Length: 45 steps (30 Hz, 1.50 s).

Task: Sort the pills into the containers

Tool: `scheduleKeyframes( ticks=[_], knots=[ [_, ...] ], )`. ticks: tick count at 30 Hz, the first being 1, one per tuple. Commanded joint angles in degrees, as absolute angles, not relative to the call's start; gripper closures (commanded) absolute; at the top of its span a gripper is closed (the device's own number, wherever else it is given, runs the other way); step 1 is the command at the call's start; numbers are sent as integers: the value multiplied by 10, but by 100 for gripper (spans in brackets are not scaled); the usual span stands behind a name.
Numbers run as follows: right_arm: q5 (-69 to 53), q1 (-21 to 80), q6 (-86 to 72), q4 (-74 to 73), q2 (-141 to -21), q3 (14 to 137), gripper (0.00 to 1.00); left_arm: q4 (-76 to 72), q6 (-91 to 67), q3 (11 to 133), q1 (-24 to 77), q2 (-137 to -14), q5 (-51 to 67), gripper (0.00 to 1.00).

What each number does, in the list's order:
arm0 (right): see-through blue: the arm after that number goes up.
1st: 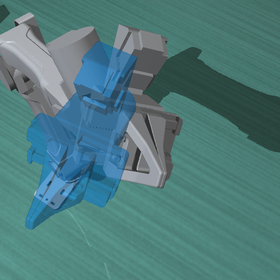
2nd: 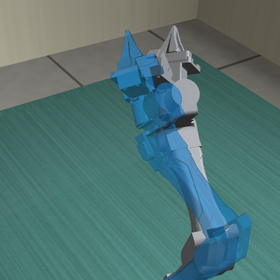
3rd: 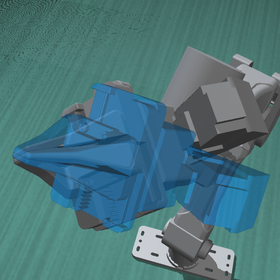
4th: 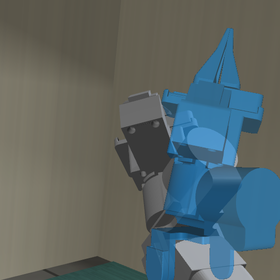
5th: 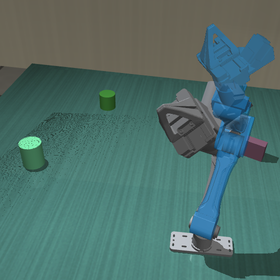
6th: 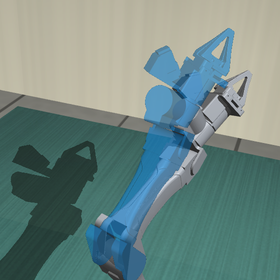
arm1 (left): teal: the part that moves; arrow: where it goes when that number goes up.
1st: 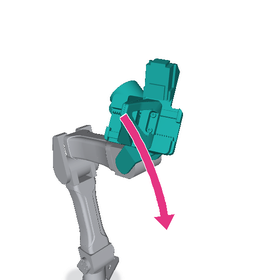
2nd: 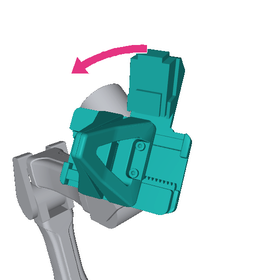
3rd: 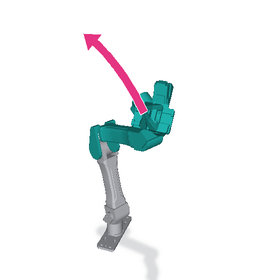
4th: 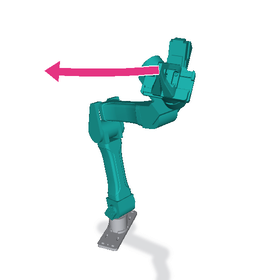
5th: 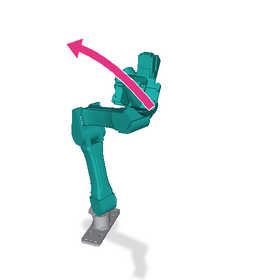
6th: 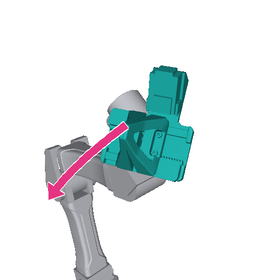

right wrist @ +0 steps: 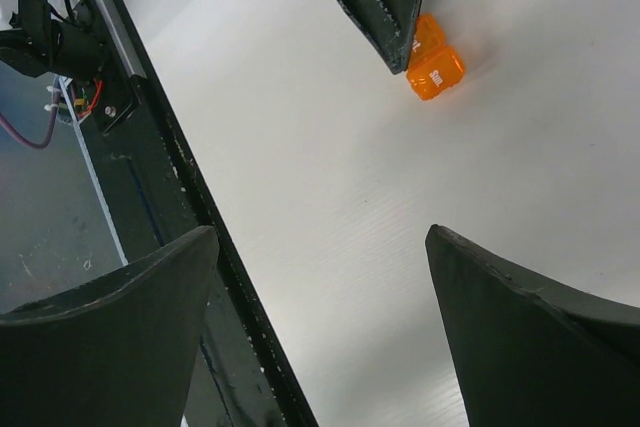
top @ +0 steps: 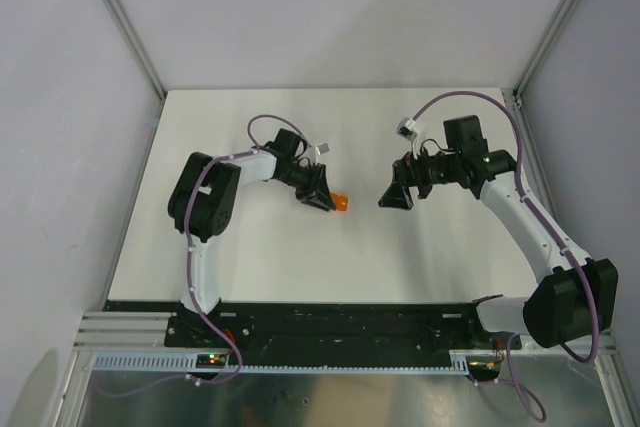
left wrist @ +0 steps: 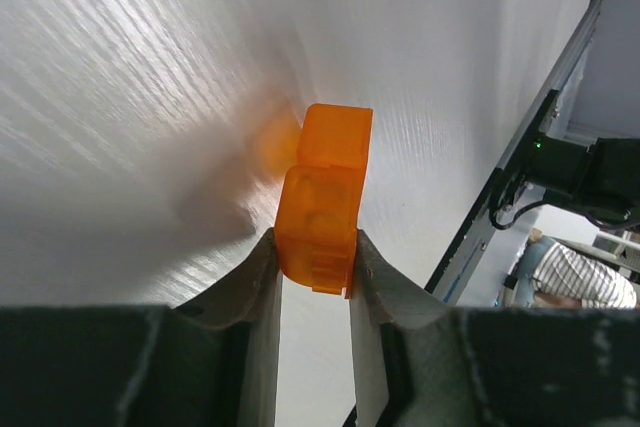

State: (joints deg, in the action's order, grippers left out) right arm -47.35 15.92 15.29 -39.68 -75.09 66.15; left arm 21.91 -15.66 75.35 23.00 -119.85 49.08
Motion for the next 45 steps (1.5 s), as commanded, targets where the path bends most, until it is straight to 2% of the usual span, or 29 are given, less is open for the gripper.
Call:
scheduleKeyframes(
  ticks=[1,13,25,37,45],
  knots=[
    [-472,156,163,-404,-732,664,9,211,-168,776,222,-1204,461,69],
    [-470,156,166,-408,-724,656,8,220,-165,774,214,-1202,441,41],
    [-445,156,178,-433,-701,654,7,254,-113,752,204,-1130,376,15],
    [-348,141,147,-398,-640,637,4,274,-11,657,202,-918,221,1],
    [-314,84,125,-373,-593,611,1,275,12,598,201,-732,139,0]
  ],
)
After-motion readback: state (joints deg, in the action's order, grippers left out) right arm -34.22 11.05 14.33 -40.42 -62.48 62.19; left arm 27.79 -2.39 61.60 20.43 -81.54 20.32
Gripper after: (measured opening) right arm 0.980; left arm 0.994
